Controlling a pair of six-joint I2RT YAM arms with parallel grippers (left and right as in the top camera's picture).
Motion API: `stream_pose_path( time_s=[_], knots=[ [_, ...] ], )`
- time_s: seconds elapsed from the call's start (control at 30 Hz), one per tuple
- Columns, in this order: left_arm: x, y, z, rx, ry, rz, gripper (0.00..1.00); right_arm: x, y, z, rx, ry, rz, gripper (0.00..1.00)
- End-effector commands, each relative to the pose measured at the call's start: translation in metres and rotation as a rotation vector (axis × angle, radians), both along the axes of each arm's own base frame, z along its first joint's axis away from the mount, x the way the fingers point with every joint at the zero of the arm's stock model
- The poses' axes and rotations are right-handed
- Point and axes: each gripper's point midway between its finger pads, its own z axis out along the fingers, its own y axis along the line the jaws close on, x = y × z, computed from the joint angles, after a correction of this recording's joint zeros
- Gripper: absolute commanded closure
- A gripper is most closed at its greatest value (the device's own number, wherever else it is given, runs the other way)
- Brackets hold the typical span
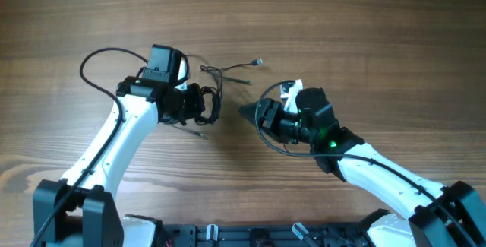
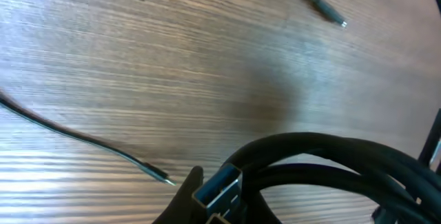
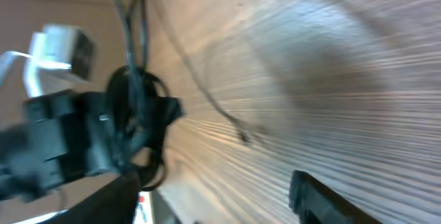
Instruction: Untangle cables
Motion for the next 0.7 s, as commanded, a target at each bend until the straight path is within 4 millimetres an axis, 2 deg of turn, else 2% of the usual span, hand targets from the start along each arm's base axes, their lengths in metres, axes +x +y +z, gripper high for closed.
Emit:
stream_pose_path(
  time_s=[0.0, 0.13, 0.2, 0.4, 0.6, 0.67],
  knots=[
    [-0.006, 0.001, 0.012, 0.048, -0.088, -0.217, 0.96, 0.006, -0.002, 0.006, -0.048, -0.123, 0.036, 0.2],
    [-0.026, -0.028, 0.021, -0.103, -0.105, -0.442, 0.96, 0.017, 0.003, 0.027, -0.007, -0.235, 0.03, 0.17],
    [-0.034, -0.032, 0.022, -0.129, -0.102, -0.504, 0.96, 0.024, 0.002, 0.032, -0.005, -0.266, 0.002, 0.18],
    [-0.05, -0.031, 0.019, -0.13, -0.05, -0.543, 0.96, 0.025, 0.002, 0.032, -0.034, -0.319, 0.021, 0.24],
    [-0.061, -0.045, 0.019, -0.132, -0.032, -0.599, 0.96, 0.027, 0.004, 0.039, -0.036, -0.377, 0.036, 0.25],
    [-0.063, -0.048, 0.019, -0.133, -0.03, -0.61, 0.96, 0.025, 0.004, 0.036, -0.057, -0.389, 0.055, 0.28]
  ],
)
